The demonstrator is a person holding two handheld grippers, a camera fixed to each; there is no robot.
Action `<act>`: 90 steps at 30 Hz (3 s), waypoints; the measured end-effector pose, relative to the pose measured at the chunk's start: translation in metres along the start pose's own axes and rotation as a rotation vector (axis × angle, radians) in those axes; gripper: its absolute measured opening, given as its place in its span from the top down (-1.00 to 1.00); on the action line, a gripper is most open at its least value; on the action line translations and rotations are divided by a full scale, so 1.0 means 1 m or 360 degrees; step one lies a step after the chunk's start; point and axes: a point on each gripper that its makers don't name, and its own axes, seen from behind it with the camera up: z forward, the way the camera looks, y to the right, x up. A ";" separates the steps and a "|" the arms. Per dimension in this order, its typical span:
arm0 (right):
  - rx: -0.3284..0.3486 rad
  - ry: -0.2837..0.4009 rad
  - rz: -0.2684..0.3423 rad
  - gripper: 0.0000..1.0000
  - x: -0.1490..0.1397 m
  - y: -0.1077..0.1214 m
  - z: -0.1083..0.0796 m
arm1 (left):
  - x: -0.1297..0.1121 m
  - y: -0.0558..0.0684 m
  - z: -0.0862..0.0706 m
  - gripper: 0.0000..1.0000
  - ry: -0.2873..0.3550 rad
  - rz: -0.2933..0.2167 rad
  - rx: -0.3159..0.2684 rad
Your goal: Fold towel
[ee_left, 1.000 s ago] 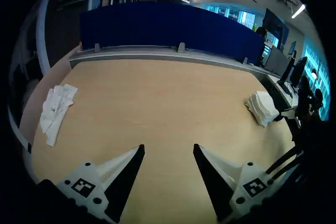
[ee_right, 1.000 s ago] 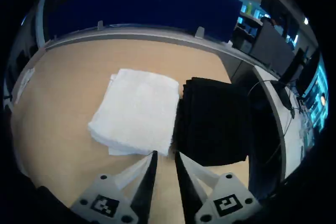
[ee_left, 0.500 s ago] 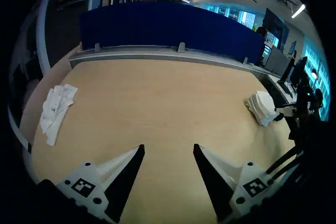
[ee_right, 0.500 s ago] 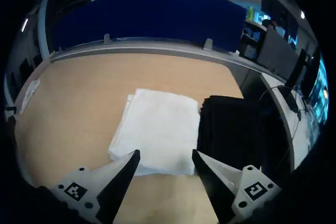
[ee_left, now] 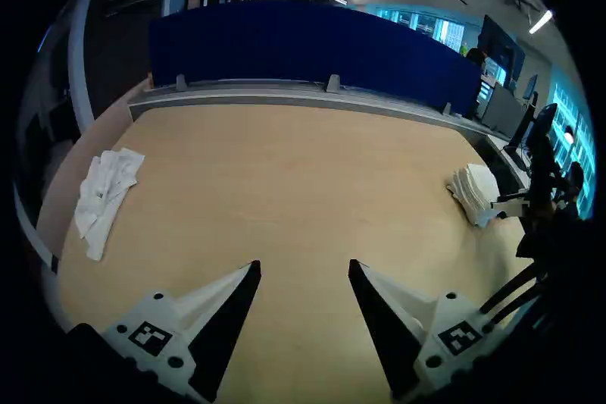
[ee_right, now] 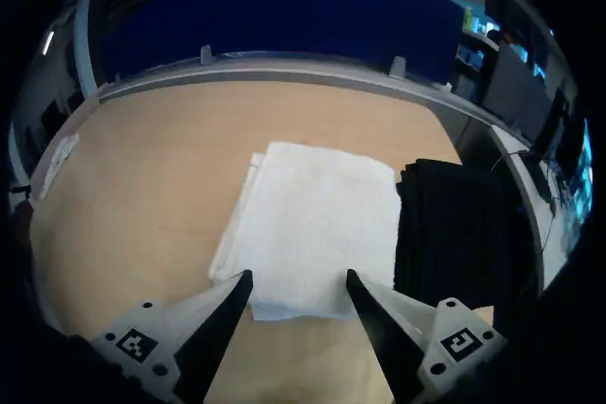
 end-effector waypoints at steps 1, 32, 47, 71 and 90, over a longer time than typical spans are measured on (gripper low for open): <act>0.0002 -0.0010 -0.0007 -0.91 -0.003 0.000 0.002 | 0.000 0.000 0.000 -0.71 -0.0001 0.0002 0.0000; 0.0043 0.0064 -0.0002 -0.91 0.087 0.010 0.060 | 0.003 -0.010 0.001 -0.71 -0.0005 -0.0029 0.0050; 0.0056 0.0123 0.0012 -0.91 0.097 0.008 0.045 | 0.001 -0.015 -0.001 -0.71 0.0004 -0.0047 0.0051; -0.0168 0.0414 0.0163 -0.91 0.057 -0.048 -0.108 | 0.020 -0.016 0.000 -0.71 0.0096 -0.0008 -0.0128; -0.0262 0.1125 0.0361 -0.93 0.117 -0.111 -0.216 | 0.045 -0.025 -0.015 -0.71 0.0261 0.0035 -0.0178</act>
